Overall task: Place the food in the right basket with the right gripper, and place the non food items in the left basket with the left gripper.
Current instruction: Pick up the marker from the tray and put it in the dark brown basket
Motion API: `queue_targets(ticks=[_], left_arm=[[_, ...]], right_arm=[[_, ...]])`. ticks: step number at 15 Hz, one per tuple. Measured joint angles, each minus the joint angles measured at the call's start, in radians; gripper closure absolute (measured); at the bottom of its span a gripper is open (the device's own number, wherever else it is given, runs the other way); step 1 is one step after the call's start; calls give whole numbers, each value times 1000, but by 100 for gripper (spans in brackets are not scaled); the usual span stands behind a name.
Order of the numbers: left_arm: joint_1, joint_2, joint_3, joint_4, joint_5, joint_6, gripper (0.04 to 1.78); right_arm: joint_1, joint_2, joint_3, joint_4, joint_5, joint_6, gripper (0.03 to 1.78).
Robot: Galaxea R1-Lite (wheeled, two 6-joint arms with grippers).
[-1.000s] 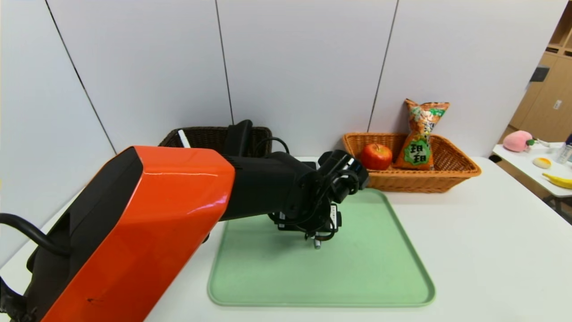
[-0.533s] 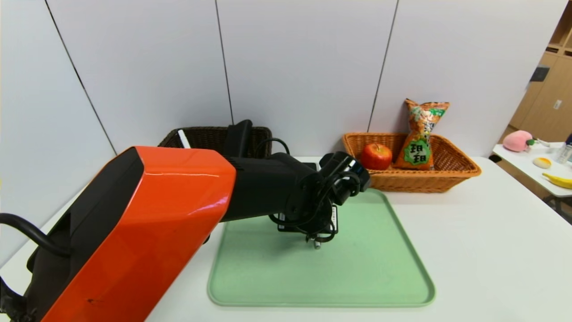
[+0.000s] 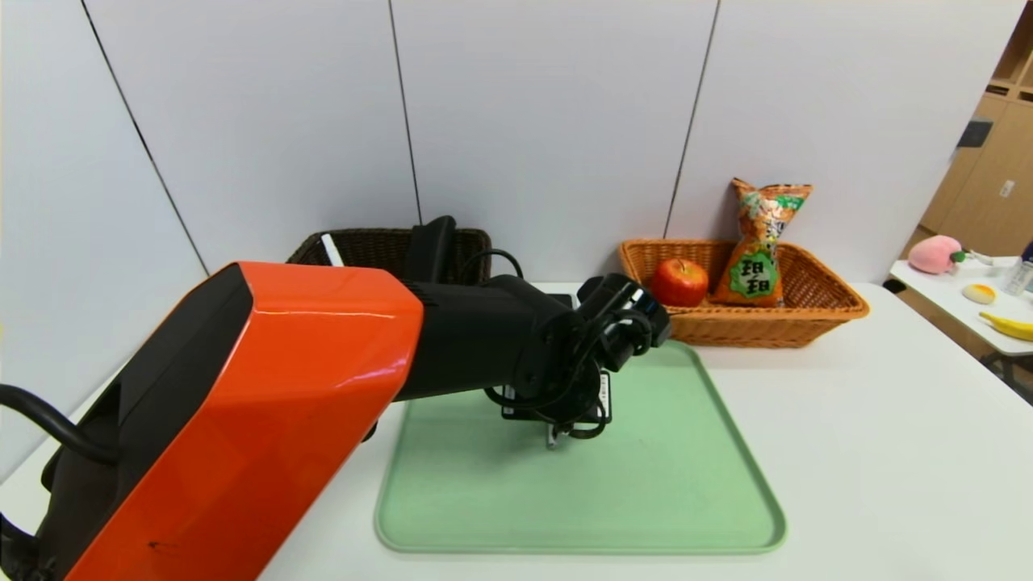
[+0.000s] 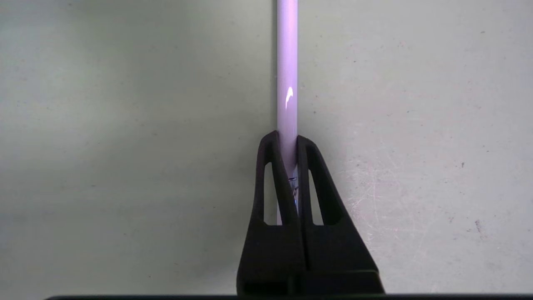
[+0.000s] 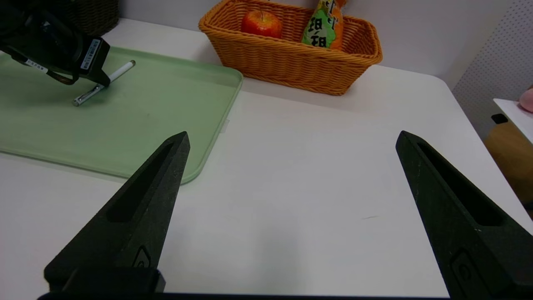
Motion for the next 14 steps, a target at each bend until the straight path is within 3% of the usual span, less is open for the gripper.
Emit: queue_targets(ticks=[5, 10, 14], left_arm=[[-1, -29, -6, 1, 31, 20, 177], [-2, -227, -47, -4, 81, 144, 177], [101, -374, -40, -92, 176, 278, 177]], right_arm=[[0, 0, 1, 8, 0, 0, 10], [0, 0, 6, 7, 0, -1, 10], [0, 0, 11, 4, 0, -4, 10]])
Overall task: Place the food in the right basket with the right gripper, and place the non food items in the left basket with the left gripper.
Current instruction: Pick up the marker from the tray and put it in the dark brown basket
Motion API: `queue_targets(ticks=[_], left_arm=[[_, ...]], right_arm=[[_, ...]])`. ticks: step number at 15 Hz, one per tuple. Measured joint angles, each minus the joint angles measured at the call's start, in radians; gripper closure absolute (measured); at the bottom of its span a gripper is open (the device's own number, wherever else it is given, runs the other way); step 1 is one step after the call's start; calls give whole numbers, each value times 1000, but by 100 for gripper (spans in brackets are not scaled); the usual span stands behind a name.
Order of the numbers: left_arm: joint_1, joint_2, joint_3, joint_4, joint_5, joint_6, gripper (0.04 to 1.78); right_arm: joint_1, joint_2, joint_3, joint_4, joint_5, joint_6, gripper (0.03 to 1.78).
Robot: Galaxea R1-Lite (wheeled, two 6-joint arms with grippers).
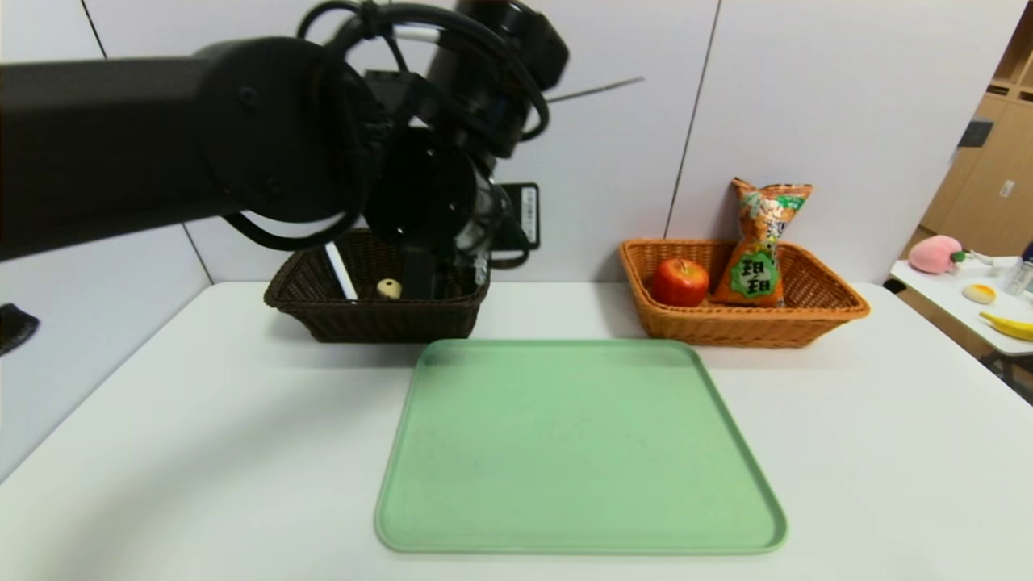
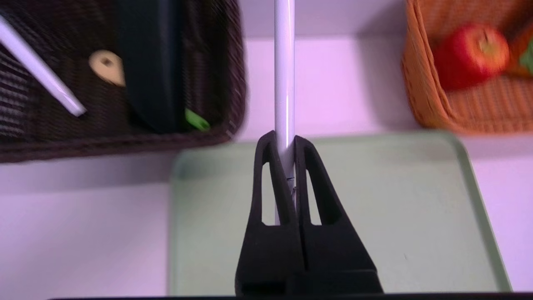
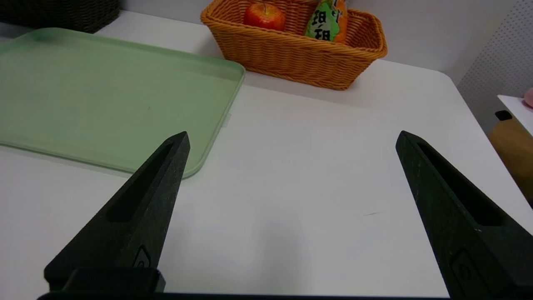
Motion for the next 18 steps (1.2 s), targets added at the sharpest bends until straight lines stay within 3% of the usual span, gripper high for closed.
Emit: queue_targets(ticks=[3, 5, 7, 10, 12, 18], left_arm=[[97, -54, 122, -279, 3, 159, 177], [154, -76, 281, -490, -5, 271, 177], [219, -83, 463, -707, -41, 369, 177], [349, -35, 594, -998, -98, 472, 177], [401, 10, 623, -1099, -146, 484, 177], [471, 123, 635, -1145, -193, 486, 177]], right_arm=[[0, 0, 1, -2, 9, -2, 10], [-1, 0, 1, 3, 12, -3, 10], [0, 0, 2, 3, 11, -2, 10], [-1, 0, 3, -5, 8, -2, 10], [0, 0, 4, -2, 5, -2, 10], [0, 0, 7, 7, 7, -3, 10]])
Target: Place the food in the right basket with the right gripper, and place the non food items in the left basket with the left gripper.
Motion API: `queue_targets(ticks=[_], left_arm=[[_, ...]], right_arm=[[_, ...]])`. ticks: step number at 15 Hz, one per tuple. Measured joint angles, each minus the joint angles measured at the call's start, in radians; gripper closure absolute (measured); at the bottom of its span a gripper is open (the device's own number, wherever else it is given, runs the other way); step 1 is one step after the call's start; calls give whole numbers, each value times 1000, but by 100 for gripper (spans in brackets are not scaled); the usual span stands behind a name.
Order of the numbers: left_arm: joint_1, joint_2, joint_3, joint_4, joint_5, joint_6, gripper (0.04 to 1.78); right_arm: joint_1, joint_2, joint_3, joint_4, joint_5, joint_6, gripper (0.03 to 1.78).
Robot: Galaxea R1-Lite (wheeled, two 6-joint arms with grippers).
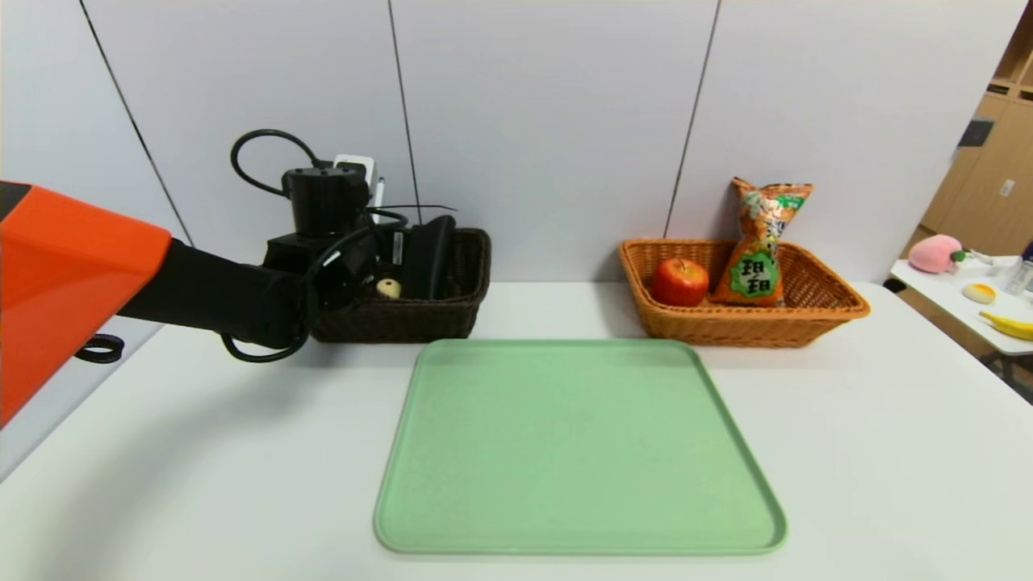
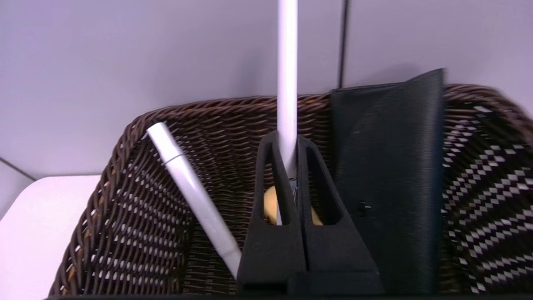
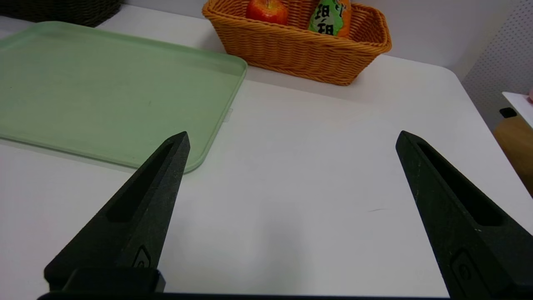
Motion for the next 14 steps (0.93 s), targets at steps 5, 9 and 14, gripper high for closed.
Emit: queue_targets(ticks=[5, 9, 14], left_arm=[[20, 38, 1, 4, 0, 3, 177], [24, 47, 10, -9, 4, -9, 110], [33, 51, 31, -138, -2, 14, 63]], right_arm=[[0, 0, 3, 0, 2, 1, 10], [0, 0, 2, 1, 2, 0, 10], [0, 0, 0, 1, 4, 1, 10]])
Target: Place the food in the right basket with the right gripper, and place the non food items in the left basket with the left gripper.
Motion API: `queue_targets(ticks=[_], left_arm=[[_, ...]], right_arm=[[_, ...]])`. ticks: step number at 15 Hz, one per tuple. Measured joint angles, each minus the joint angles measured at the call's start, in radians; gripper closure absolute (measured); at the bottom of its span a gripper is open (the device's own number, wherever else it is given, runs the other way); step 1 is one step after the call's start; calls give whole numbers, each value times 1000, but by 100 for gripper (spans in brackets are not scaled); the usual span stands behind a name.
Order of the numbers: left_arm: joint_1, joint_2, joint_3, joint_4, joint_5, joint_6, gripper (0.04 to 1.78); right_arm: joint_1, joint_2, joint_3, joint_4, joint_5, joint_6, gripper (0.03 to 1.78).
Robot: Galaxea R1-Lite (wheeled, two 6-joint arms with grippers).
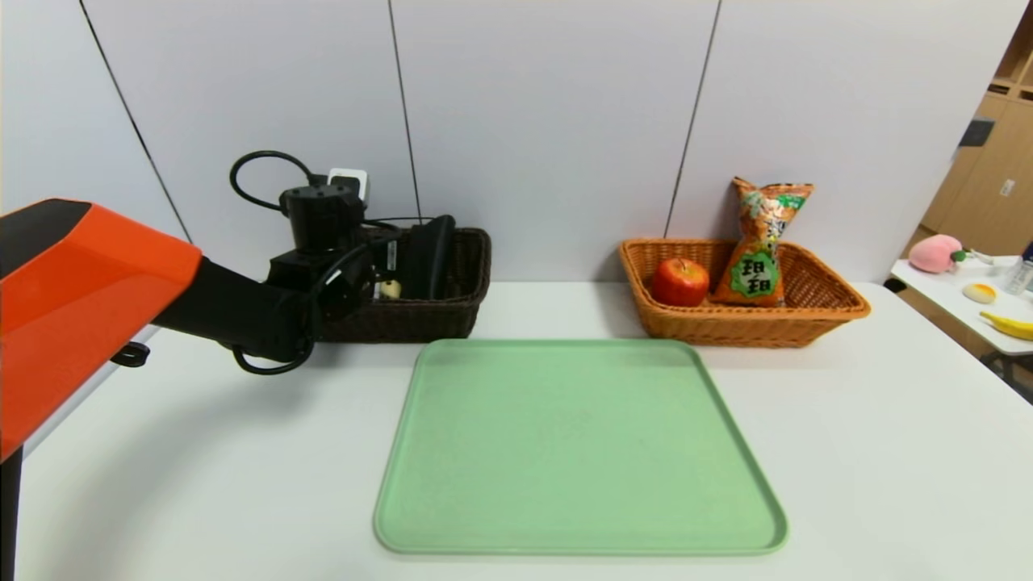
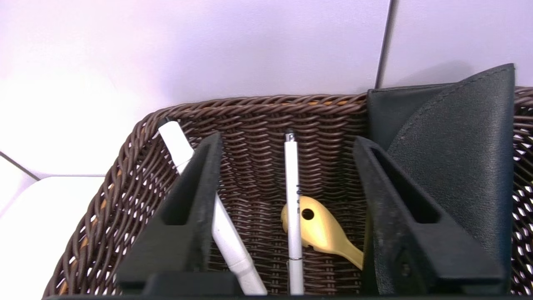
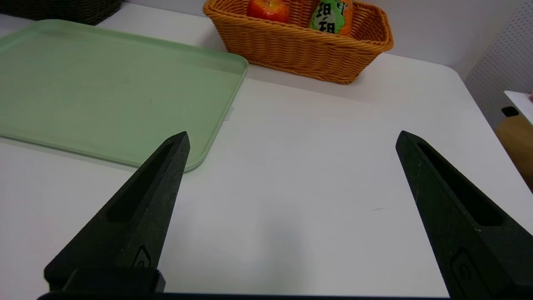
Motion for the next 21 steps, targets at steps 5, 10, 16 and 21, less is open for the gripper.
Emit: queue_targets(ticks=[5, 10, 16, 21], left_arm=[[14, -189, 37, 123, -7, 7, 38], [39, -648, 370, 199, 6, 32, 26], [249, -1220, 866, 213, -96, 101, 18], [297, -1634, 1097, 347, -224, 90, 15]], right_arm=[[0, 10, -62, 3, -1, 2, 10], [-1, 11, -133, 46, -9, 8, 10], [-2, -2, -173, 50, -11, 37, 10], [-20, -33, -187, 95, -2, 45, 10]])
